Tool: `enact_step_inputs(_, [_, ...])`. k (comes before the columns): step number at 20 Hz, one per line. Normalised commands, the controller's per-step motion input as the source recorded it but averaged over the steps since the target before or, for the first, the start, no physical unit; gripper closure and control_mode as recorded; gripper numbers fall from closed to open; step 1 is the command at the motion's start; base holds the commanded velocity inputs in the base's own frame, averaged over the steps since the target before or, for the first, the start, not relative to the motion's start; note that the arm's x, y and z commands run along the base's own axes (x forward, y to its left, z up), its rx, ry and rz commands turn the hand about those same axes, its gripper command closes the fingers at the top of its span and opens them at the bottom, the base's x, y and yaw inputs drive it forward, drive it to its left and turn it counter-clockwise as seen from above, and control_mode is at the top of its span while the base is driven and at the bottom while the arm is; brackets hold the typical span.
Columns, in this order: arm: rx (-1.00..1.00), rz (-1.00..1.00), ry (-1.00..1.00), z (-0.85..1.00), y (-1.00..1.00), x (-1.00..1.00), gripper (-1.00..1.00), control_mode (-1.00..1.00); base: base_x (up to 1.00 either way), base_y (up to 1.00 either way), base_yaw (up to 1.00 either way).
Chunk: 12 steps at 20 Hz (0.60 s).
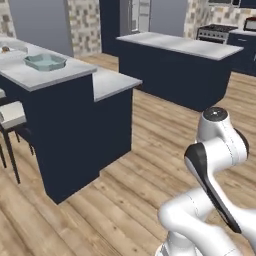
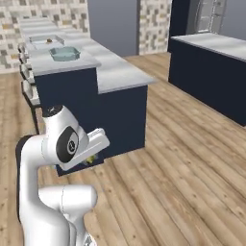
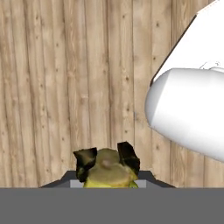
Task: Place the cold items (mushroom and broccoli) from the fridge in one tupperware on the dining counter. Place the warm items (kebab skewer and hot dog) in the stove area in another tupperware.
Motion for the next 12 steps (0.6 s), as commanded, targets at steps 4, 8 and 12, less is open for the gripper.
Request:
enact_step_inputs(4, [0.00,0.00,0.00,0.00,0.00,0.00,1.00,1.00,-0.01,1.00,0.00])
enact_step_inputs(8, [0.00,0.00,0.00,0.00,0.00,0.00,1.00,1.00,0.00,1.00,-0.21])
enact_step_inputs(12, [0.00,0.00,0.00,0.00,0.00,0.00,1.00,1.00,0.00,1.00,-0.37])
